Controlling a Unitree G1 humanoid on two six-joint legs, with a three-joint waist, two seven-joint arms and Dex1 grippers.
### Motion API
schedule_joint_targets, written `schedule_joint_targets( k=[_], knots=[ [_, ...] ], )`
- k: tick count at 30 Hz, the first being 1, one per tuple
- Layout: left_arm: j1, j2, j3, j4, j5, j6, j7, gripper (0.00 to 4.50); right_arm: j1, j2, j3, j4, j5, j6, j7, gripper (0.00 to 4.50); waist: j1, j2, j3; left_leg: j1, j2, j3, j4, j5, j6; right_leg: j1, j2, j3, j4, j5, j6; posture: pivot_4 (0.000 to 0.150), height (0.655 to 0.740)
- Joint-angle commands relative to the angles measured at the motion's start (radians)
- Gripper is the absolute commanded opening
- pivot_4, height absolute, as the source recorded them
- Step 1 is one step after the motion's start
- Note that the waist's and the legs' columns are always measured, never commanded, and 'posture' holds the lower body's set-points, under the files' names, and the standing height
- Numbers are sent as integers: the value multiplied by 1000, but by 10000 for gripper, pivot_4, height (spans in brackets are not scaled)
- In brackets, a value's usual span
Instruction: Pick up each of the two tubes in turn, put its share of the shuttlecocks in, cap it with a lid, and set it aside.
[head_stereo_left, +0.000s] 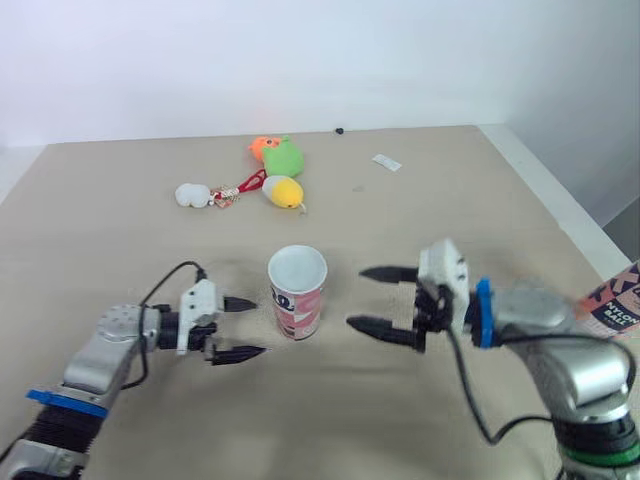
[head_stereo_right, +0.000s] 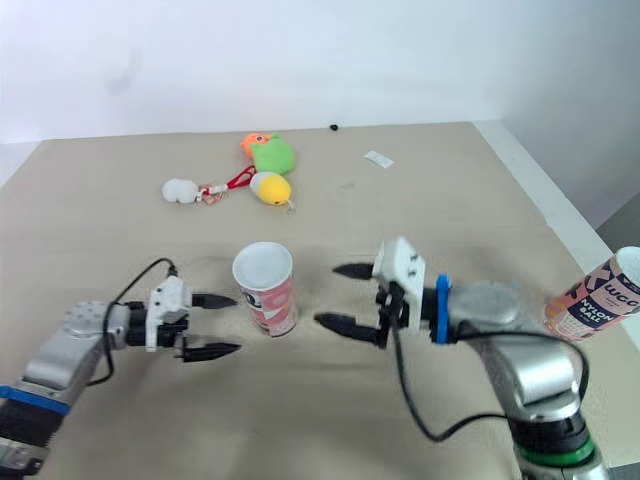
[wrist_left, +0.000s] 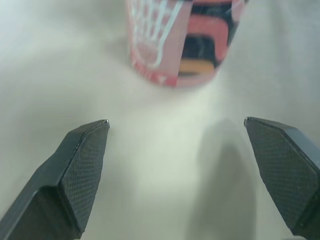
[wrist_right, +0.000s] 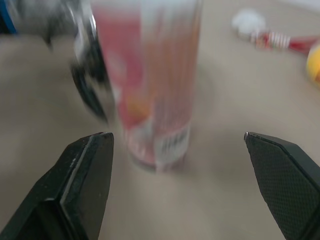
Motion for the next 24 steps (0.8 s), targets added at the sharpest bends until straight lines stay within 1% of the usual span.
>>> schedule_joint_targets(
  k=[1,3,6,13,24],
  knots=[
    [-47,-6,-14,-55,-52,90,-35,45000,27,73,80,98,-98,-187,-57,44653,0,-1,5,-1,0,0,2,0,0,0,0,0,1,-1,2,1500,7400],
    [-58,-29,-50,-69,-33,103,-29,45000,17,110,122,163,-120,-233,-59,44653,0,-1,15,-1,0,1,8,0,-1,0,0,2,5,0,5,1500,7400],
    [-69,-61,-76,-68,-16,110,-13,45000,-6,145,167,211,-140,-271,-59,44653,0,-7,20,-1,-1,5,15,0,-1,0,-2,7,7,3,9,1500,7400],
    [-75,-98,-86,-61,-4,104,9,45000,-44,201,226,257,-160,-297,-76,44653,0,-7,20,-1,-1,5,16,0,-1,0,-2,7,8,8,3,1500,7400],
    [-80,-114,-94,-62,6,110,13,45000,-130,265,255,408,-188,-343,-80,44653,0,-7,20,-1,-1,5,19,1,-1,1,-1,8,10,9,2,1500,7400]
  ],
)
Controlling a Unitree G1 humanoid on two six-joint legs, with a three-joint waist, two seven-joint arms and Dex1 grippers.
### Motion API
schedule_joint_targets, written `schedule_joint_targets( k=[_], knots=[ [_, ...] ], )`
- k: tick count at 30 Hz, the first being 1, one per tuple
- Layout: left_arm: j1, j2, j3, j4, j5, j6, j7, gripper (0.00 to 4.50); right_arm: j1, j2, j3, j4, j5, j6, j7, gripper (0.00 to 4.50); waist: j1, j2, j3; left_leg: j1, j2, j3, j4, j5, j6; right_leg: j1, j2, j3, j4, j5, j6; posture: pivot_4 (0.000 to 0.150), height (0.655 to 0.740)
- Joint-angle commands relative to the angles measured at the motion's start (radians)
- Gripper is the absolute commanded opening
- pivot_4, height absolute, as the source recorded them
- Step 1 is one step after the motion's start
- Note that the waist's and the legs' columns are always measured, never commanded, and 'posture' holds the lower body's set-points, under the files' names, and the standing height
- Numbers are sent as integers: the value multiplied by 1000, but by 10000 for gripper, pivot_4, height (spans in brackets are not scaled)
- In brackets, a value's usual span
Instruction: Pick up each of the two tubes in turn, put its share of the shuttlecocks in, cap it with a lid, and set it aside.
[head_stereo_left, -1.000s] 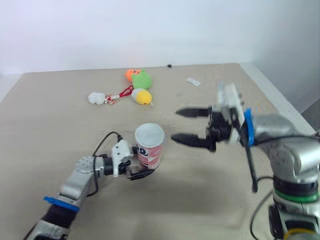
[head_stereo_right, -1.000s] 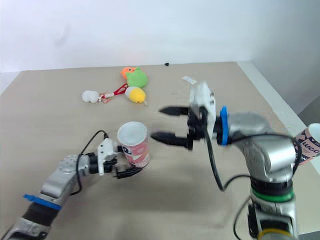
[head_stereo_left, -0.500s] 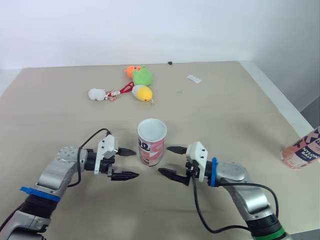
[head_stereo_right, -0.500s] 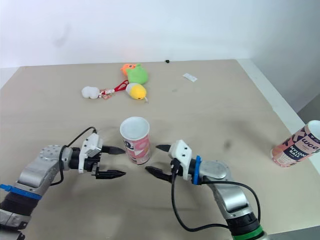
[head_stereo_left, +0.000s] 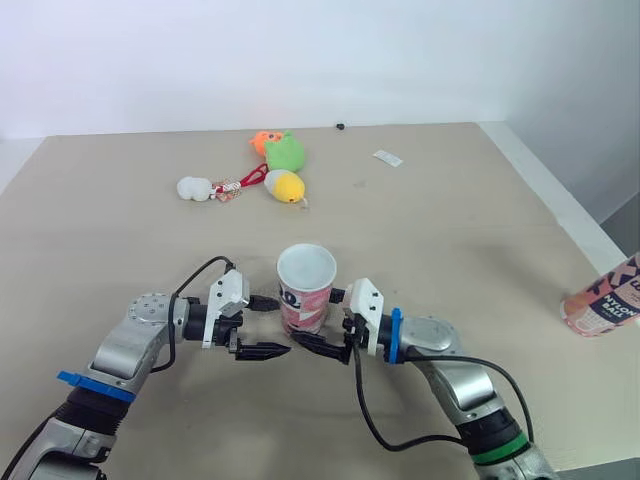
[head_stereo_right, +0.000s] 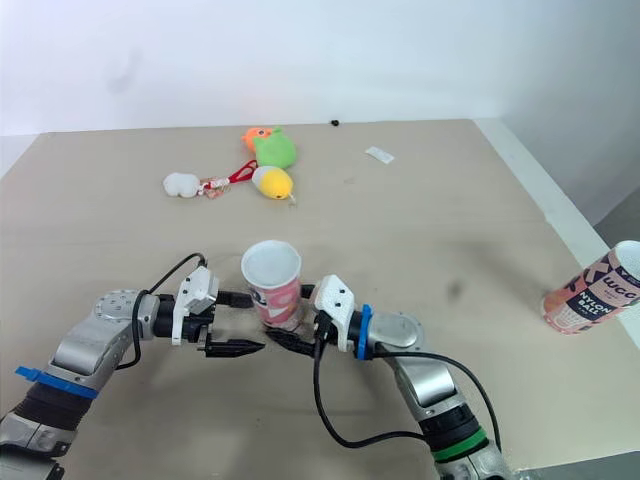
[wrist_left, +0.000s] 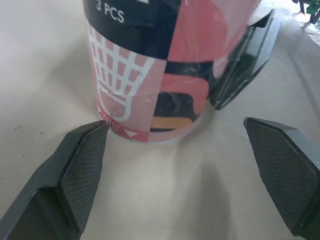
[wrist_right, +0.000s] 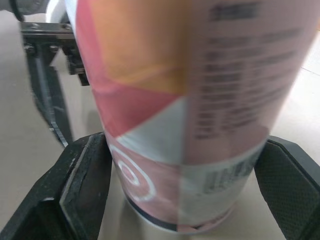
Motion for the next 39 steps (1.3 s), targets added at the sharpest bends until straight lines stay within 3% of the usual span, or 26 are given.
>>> schedule_joint_targets(
  k=[1,2,3,5,10,15,19,23,29,37,39],
  knots=[
    [-4,-4,-4,-15,0,2,0,45000,-28,18,11,27,-6,-29,1,44653,0,0,0,0,0,0,1,0,0,0,0,0,1,0,0,1500,7400],
    [-3,-3,-3,-17,1,2,2,45000,-29,22,11,30,-5,-31,1,44653,0,0,0,0,0,0,1,0,0,0,0,0,1,0,0,1500,7400],
    [-2,-1,-1,-19,1,2,5,45000,-29,24,10,30,-4,-32,0,39160,0,0,0,0,1,0,2,0,0,0,1,0,1,0,0,1500,7400],
    [1,8,12,-24,1,-4,12,45000,-21,25,6,15,4,-28,-3,32999,0,0,0,0,1,0,2,0,0,0,1,0,2,1,0,1500,7400],
    [-54,61,129,-76,-73,65,46,45000,40,-4,-51,-113,58,33,-29,32999,0,0,0,0,1,-1,4,0,0,0,1,0,3,1,0,1500,7400],
    [-158,59,241,-183,-226,215,122,45000,104,39,-277,-232,136,117,-258,32999,4,-1,1,-3,1,-2,7,0,0,0,-1,-2,3,1,2,1500,7400],
    [-235,-35,225,-233,-265,251,220,45000,115,74,-515,-169,89,88,-532,32999,7,-1,1,0,-2,0,9,0,0,4,-3,0,1,4,6,1500,7400],
    [-275,-124,181,-237,-247,245,276,45000,97,65,-624,-92,49,87,-678,32999,8,-1,1,-1,-4,1,10,0,0,4,-5,3,0,6,9,1500,7400],
    [-310,-208,100,-198,-175,188,310,45000,56,52,-723,85,42,65,-788,32999,-2,2,0,0,-3,3,10,0,-1,3,2,6,0,8,5,1500,7400],
    [-290,-203,92,-209,-171,186,300,45000,54,51,-744,170,73,58,-797,32999,-1,3,0,1,-1,3,10,1,0,3,4,7,1,8,4,1500,7400],
    [-285,-198,92,-214,-171,187,301,45000,66,50,-746,165,78,58,-794,40073,-1,3,0,1,-1,3,10,1,0,4,4,7,1,9,5,1500,7400]
  ],
)
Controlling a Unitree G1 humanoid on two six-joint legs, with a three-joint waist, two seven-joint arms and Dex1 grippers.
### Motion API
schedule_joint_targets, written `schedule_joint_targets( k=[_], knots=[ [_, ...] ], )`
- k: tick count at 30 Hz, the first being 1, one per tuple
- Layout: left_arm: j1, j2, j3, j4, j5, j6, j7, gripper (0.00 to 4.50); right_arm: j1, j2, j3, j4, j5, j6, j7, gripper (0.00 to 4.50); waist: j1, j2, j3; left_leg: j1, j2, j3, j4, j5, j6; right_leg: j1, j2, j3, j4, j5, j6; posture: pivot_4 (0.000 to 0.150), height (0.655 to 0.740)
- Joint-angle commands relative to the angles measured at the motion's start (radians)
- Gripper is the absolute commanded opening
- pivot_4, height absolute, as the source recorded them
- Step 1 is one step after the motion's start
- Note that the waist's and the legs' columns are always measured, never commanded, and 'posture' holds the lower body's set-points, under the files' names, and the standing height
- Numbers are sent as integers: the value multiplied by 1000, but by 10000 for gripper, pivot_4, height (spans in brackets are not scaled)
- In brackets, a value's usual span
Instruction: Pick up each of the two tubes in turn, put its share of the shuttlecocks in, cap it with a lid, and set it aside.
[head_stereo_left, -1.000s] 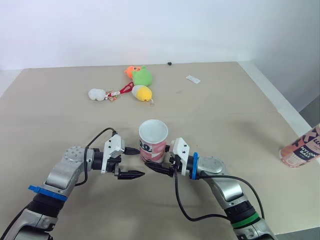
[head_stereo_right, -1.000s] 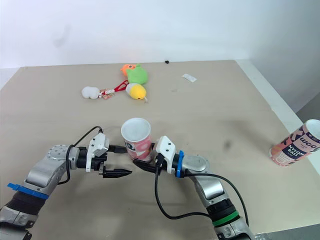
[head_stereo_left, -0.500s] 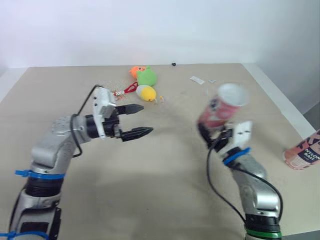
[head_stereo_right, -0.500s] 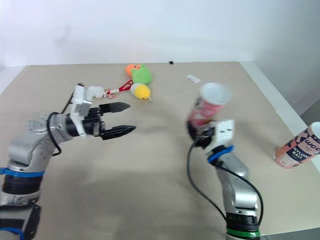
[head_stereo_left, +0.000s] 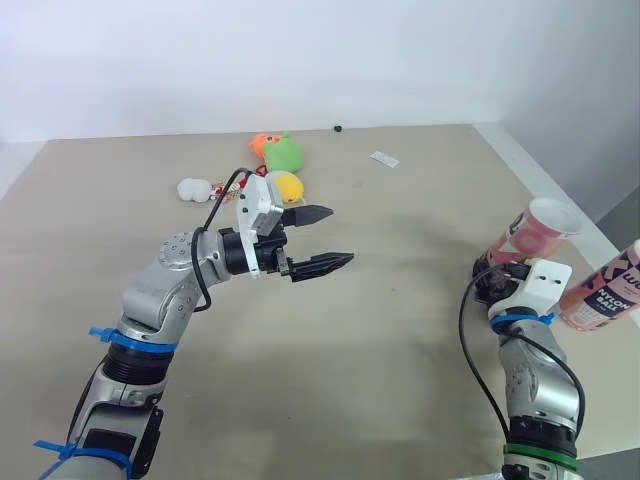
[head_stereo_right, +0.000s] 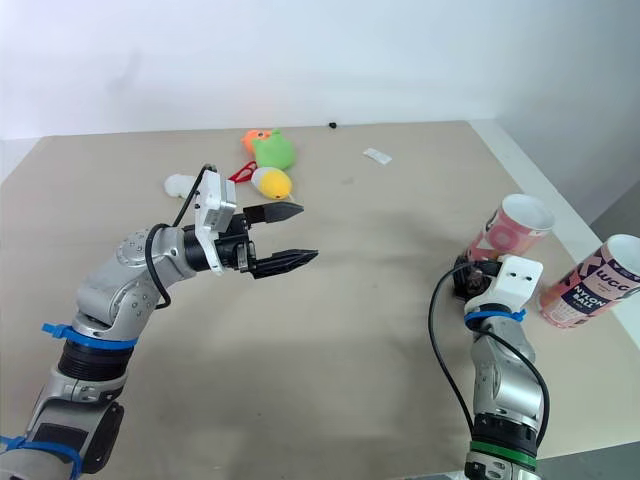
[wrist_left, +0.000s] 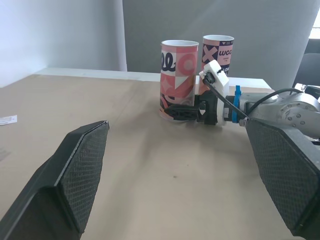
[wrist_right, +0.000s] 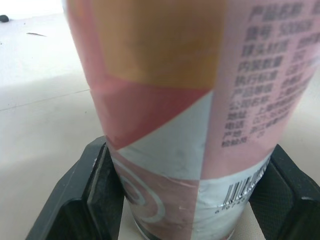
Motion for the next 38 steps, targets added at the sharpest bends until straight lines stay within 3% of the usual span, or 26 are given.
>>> schedule_joint_targets(
  k=[1,13,16,20,24,29,38],
  knots=[
    [4,10,3,-32,4,-11,4,45000,22,-10,-24,1,16,5,-10,42728,1,0,0,0,0,0,0,0,0,0,0,0,0,0,0,1500,7400],
    [76,45,13,-37,22,-25,3,45000,254,-3,-23,-299,96,54,37,43919,2,2,-1,-1,0,-1,-1,0,1,0,-2,0,-1,-1,2,1500,7400],
    [145,70,45,-41,42,-40,35,45000,340,-53,43,-448,169,91,176,43919,0,3,-1,-1,0,-1,-1,0,1,0,-2,0,-1,-1,2,1500,7400],
    [310,107,108,-40,128,-154,102,45000,325,-214,220,-595,209,178,390,43919,-21,4,-1,3,1,2,-1,0,1,0,0,5,-1,-1,7,1500,7400],
    [461,124,151,-72,189,-244,156,45000,241,-304,329,-590,176,198,468,43919,-14,1,0,5,2,0,-1,3,4,1,1,4,-1,0,5,1500,7400],
    [583,114,197,-147,188,-285,215,45000,132,-304,365,-522,194,223,508,43919,9,0,0,2,1,-1,0,5,3,0,-2,1,-1,0,1,1500,7400],
    [560,97,172,-104,206,-304,247,45000,131,-269,377,-447,172,180,532,43919,18,-1,0,0,-2,0,0,5,3,0,-4,2,-3,6,2,1500,7400]
  ],
)
